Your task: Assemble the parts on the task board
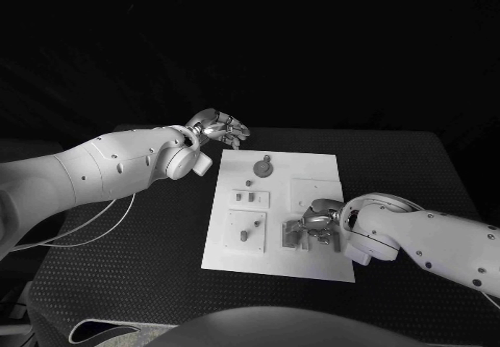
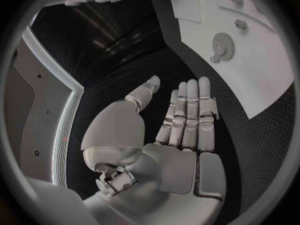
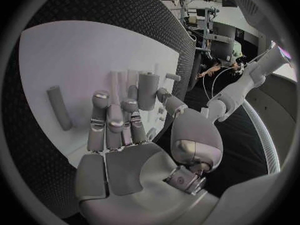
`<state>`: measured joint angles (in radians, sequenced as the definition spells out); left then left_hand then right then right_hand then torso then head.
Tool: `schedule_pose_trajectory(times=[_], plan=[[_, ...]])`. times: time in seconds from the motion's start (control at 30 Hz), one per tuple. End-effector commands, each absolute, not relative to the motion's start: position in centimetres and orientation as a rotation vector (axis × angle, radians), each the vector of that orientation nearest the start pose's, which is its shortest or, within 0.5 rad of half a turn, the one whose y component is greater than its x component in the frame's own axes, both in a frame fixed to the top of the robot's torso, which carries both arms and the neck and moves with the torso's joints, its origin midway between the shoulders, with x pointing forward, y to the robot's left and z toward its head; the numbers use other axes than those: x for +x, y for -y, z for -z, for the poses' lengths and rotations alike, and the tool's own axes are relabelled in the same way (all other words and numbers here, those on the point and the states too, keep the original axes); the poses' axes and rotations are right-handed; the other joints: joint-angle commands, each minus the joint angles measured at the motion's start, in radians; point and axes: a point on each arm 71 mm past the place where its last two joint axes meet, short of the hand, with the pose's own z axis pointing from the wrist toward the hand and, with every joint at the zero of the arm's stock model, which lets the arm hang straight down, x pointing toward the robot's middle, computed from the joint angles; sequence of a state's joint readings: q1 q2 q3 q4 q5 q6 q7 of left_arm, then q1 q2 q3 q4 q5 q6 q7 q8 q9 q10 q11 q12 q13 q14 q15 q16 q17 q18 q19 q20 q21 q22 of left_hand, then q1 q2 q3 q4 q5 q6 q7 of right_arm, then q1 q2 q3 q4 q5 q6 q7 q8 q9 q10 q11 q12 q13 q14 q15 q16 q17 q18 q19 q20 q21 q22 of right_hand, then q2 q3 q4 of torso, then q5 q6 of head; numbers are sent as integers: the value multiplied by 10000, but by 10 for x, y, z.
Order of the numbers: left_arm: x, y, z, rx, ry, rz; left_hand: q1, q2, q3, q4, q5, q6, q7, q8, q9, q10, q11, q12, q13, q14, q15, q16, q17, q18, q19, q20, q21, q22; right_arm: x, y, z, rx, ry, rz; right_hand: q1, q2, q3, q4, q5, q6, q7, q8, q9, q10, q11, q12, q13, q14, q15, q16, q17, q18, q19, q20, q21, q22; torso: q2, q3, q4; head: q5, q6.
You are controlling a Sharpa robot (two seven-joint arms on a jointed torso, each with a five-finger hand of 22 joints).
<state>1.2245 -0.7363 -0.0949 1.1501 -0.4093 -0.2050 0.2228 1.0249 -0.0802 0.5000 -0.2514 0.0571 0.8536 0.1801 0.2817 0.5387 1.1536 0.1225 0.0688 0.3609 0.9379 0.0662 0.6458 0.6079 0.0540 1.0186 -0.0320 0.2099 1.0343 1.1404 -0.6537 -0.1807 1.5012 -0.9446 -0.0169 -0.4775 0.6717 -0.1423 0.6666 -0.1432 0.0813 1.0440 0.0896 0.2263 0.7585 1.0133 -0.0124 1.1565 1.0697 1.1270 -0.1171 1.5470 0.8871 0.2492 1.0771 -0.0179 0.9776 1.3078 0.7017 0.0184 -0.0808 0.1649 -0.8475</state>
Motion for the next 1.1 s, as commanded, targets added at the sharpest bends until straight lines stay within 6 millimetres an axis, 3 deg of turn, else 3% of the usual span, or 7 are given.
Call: schedule_pose_trajectory(times=[0.03, 0.73, 0.83, 1.1], plan=[[545, -261, 210, -7865, -16528, 11435, -90, -44, -8, 48, 52, -52, 10, 64, -17, -40, -8, 10, -9, 2, 64, -51, 15, 173, -32, 45, -40, 14, 428, 129, 301, 1861, -24856, -5929, 56, -31, 20, 42, -33, -49, 55, -54, -14, -76, -5, 36, -10, -56, 24, -46, -13, 126, -58, -42, -52, 164, -1, -3, -1, 4, 1], [545, -261, 210, -7875, -16531, 11418, -89, -42, -6, 53, 53, -55, 11, 67, -22, -42, -7, 8, -12, 3, 65, -64, 32, 175, -32, 47, -44, 18, 425, 126, 301, 1676, -24986, -6083, 96, -36, -2, -24, -37, -75, 67, -68, -6, -124, 8, 38, -26, -98, 38, -56, -21, 126, -105, -26, -63, 169, 1, -3, 2, 22, -37], [545, -261, 210, -7876, -16529, 11415, -88, -43, -6, 52, 53, -55, 11, 68, -22, -43, -7, 8, -12, 3, 65, -66, 34, 175, -33, 47, -45, 19, 425, 126, 301, 1691, -24968, -6085, 75, -135, -13, -8, -32, -142, 89, -107, -14, -169, 29, 28, -42, -133, 52, -70, -28, 126, -134, -9, -79, 165, 1, -3, 2, 22, -37], [545, -261, 210, -7880, -16526, 11408, -89, -44, -7, 54, 52, -57, 12, 68, -24, -43, -7, 8, -13, 4, 65, -69, 40, 175, -33, 48, -47, 21, 425, 126, 301, 1674, -24984, -6110, 67, -748, 207, 471, -31, -817, 346, -496, -177, -485, 267, -19, -135, -358, 262, -96, -47, 126, -273, 64, -157, 154, 3, -2, 4, 27, -40]])
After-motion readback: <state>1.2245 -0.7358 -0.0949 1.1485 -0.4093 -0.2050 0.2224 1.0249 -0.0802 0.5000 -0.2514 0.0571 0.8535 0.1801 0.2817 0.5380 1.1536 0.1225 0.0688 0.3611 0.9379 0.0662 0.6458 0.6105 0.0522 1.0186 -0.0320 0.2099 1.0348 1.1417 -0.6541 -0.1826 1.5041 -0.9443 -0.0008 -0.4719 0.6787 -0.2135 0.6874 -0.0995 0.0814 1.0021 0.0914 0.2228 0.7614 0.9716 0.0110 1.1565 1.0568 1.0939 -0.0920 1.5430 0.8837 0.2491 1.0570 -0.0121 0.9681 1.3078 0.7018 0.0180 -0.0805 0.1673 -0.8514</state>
